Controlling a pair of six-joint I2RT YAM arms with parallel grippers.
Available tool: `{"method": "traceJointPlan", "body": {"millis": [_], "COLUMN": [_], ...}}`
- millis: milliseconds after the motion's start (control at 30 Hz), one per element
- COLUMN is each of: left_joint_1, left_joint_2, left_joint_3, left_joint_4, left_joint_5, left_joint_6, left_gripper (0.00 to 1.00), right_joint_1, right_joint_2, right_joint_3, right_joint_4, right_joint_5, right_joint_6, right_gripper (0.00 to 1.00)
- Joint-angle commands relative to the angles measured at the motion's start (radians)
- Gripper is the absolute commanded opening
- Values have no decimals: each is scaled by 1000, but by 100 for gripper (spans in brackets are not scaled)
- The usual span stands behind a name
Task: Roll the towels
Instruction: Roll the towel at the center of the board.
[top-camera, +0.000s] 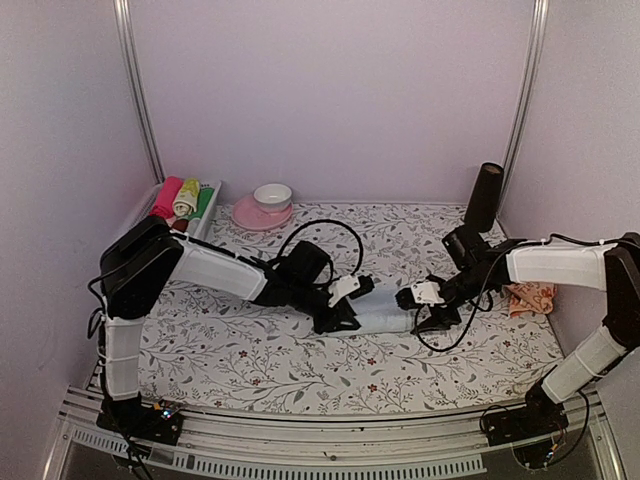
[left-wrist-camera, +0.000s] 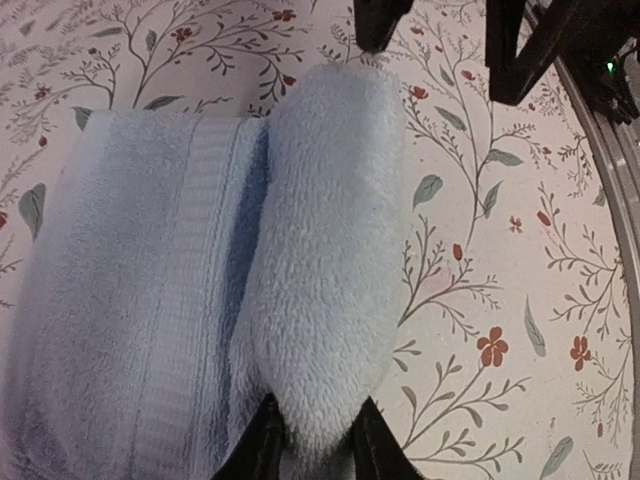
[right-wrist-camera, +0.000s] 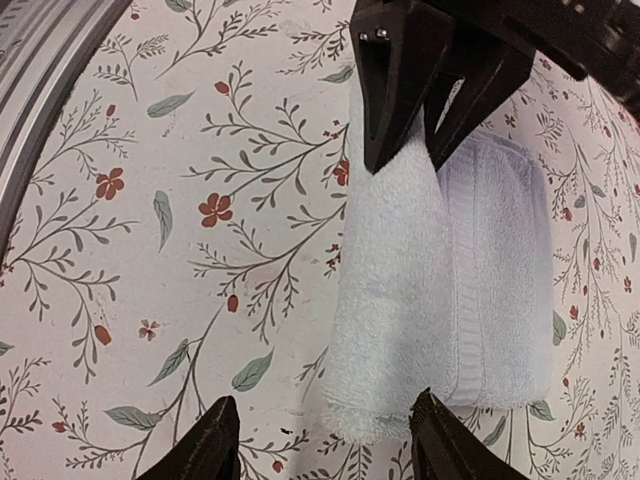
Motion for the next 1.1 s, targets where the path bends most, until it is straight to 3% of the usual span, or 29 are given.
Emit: {"method": "traceJointPlan", "body": {"millis": [0,400,767,967,1067], "left_joint_1": [50,85,94,101,104], "left_joint_2": [84,143,180,161,135], "left_joint_3": [67,142,183,184,181], "left_joint_4": [-173,-248,-279,-285,-292], "left_joint_5": [130,261,291,276,253], "left_joint_6": [-63,-77,-84,-84,-81], "left_gripper": [21,23,25,33,41], "right_joint_1": [38,113,173,178,178], "right_joint_2": [-23,60,156,213,238], "right_joint_3": [-26,-46,-63,-54,-37], "right_joint_4": [106,233,330,349,337], "right_joint_5": [40,139,300,377,393], "right_joint_6": [9,91,114,124,134], "right_gripper": [59,59,56,44,33]}}
